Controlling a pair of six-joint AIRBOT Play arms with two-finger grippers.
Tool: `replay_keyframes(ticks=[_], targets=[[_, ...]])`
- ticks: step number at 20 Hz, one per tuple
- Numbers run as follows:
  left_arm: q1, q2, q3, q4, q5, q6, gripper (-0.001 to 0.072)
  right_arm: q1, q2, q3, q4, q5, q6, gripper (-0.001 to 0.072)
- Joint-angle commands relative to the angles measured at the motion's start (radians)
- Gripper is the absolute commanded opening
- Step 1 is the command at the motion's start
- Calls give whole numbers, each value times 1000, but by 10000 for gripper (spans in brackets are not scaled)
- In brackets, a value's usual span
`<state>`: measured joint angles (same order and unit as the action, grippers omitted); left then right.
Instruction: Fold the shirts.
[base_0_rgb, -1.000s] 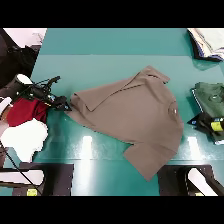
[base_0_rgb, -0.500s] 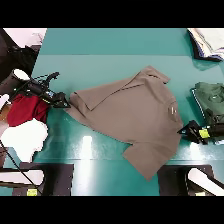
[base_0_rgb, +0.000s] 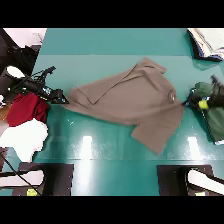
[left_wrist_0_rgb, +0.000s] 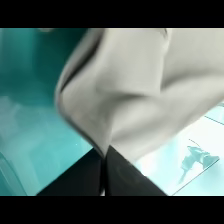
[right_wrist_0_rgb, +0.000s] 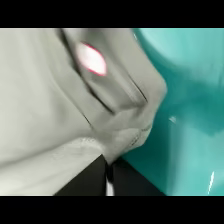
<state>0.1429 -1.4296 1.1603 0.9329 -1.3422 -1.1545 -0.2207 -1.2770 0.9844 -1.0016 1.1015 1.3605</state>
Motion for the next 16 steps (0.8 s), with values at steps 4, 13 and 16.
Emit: replay_keyframes(ticks=[4,13,16], targets=[[0,32,-47,-2,-26,-2,23,-34,-101,200,3,141,0,434],[0,32,-127,-40,21,0,24,-62,-48,-171,8,133,-20,431],[0,32,-128,-42,18,0,24,-8,-48,-217,8,85,-20,429]])
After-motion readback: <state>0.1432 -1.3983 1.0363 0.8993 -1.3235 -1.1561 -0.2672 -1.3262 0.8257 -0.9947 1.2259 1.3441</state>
